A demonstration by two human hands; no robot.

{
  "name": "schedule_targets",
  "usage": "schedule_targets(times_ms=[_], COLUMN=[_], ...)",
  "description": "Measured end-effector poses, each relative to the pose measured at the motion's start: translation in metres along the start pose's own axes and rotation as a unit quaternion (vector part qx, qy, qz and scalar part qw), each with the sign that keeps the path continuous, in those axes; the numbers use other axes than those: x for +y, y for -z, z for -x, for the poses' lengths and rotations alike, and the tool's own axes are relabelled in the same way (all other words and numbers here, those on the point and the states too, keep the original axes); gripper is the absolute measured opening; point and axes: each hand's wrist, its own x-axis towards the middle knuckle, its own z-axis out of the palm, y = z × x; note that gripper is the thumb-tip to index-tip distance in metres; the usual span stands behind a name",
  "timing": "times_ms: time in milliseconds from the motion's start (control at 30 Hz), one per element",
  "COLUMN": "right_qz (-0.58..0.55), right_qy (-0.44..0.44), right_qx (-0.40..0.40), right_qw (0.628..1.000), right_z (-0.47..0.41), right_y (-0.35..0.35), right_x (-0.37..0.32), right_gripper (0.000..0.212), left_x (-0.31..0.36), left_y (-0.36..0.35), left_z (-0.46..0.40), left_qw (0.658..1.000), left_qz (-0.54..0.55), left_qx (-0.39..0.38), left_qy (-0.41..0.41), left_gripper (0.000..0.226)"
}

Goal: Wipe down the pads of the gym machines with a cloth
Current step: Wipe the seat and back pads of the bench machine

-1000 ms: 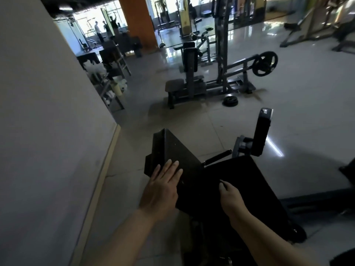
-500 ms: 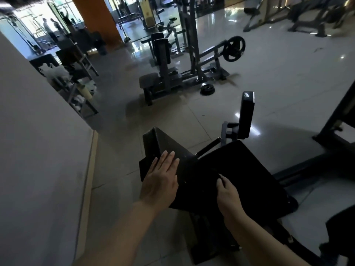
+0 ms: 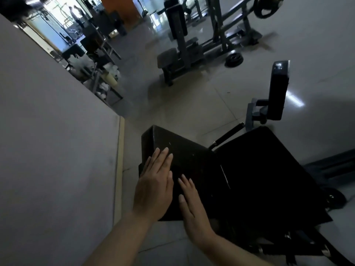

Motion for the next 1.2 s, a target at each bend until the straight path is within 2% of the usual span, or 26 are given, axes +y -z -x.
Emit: schedule_targets(times_ms=[100, 200, 267, 333, 400, 467, 600, 700, 900, 1033, 1100, 1200], right_qz=[-0.143, -0.278, -0.322, -0.364, -0.416, -0.461, -0.501, -0.496, -0.42, -0.298, -0.239, -0.125], right_qy=[-0.046, -0.097, -0.117, -0.119, -0.122, -0.127, -0.135, -0.131, -0.111, -0.1, -0.09, -0.058], right_qx=[-0.017, -0.005, 0.011, 0.023, 0.042, 0.062, 0.074, 0.067, 0.102, 0.134, 0.125, 0.092], right_qw=[0.989, 0.956, 0.939, 0.924, 0.9, 0.876, 0.852, 0.856, 0.895, 0.94, 0.959, 0.986], right_z=[0.001, 0.001, 0.0, -0.001, -0.003, -0.005, -0.007, -0.007, -0.006, -0.012, -0.018, -0.026], right_y=[0.007, 0.017, 0.021, 0.024, 0.024, 0.024, 0.028, 0.031, 0.039, 0.052, 0.059, 0.065], right_x=[-0.003, -0.008, -0.009, -0.011, -0.009, -0.007, -0.011, -0.008, 0.012, 0.036, 0.052, 0.078], right_gripper=[0.067, 0.047, 0.039, 0.041, 0.048, 0.058, 0.062, 0.063, 0.055, 0.032, 0.033, 0.041], left_x=[0.022, 0.04, 0.044, 0.045, 0.048, 0.054, 0.064, 0.066, 0.068, 0.077, 0.079, 0.076], left_y=[-0.006, -0.014, -0.018, -0.021, -0.022, -0.023, -0.028, -0.034, -0.036, -0.051, -0.058, -0.056], left_z=[-0.002, 0.001, 0.004, 0.008, 0.007, 0.006, 0.001, 0.0, 0.001, 0.002, 0.005, 0.01], left_qw=[0.999, 0.99, 0.981, 0.979, 0.972, 0.951, 0.897, 0.872, 0.873, 0.866, 0.861, 0.859], left_qz=[0.048, 0.112, 0.119, 0.055, -0.078, -0.191, -0.317, -0.363, -0.348, -0.368, -0.388, -0.401], left_qx=[-0.02, -0.067, -0.109, -0.16, -0.208, -0.236, -0.308, -0.33, -0.342, -0.33, -0.315, -0.304], left_qy=[0.008, 0.06, 0.107, 0.112, 0.077, 0.054, 0.029, 0.0, 0.022, 0.08, 0.094, 0.096], left_gripper=[0.045, 0.043, 0.047, 0.049, 0.051, 0.061, 0.064, 0.071, 0.066, 0.071, 0.075, 0.069])
